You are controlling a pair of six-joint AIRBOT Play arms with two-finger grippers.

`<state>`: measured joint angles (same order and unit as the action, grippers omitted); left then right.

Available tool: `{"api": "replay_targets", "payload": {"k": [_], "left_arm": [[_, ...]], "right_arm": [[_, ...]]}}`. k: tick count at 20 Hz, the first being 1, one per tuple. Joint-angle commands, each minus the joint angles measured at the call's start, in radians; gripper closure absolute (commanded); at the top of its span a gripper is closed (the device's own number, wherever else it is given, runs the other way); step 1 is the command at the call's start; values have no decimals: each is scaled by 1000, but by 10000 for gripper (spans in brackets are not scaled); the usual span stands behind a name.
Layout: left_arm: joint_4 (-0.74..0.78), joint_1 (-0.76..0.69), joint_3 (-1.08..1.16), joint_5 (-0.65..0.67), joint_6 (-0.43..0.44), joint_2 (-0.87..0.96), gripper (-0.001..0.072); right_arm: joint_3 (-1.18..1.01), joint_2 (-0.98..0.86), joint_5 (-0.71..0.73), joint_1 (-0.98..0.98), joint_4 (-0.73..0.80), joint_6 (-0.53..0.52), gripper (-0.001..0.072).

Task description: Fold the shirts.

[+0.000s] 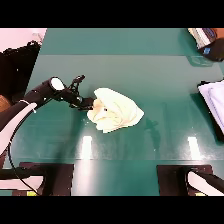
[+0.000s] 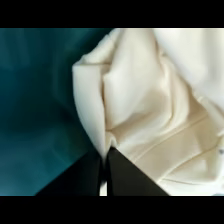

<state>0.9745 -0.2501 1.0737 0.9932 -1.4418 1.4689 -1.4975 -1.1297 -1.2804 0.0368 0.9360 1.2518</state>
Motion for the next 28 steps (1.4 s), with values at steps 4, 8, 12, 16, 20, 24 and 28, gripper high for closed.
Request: {"api": "replay_targets", "payload": {"k": [4,8,12,16,20,24,28], "left_arm": [[18,41,134,17,10,-52,680],[16,41,154,11,10,-63,679],[16,41,154,21,10,-63,679],[17,41,154,21,10,-63,680],[17,41,154,22,10,-63,679],[39,41,166,21,10,-73,680],[204,41,277,19,10,-168,680]], "right_arm": [[349,-28,-76,-22,121,24,468],[631,-88,62,-148,-40,23,265],[671,-228,224,-339,-188,10,265],[586,-341,260,-462,-205,10,268],[545,-389,257,-485,-203,10,540],[545,-373,254,-456,-196,-4,698],[484,-219,237,-330,-53,9,699]]}}
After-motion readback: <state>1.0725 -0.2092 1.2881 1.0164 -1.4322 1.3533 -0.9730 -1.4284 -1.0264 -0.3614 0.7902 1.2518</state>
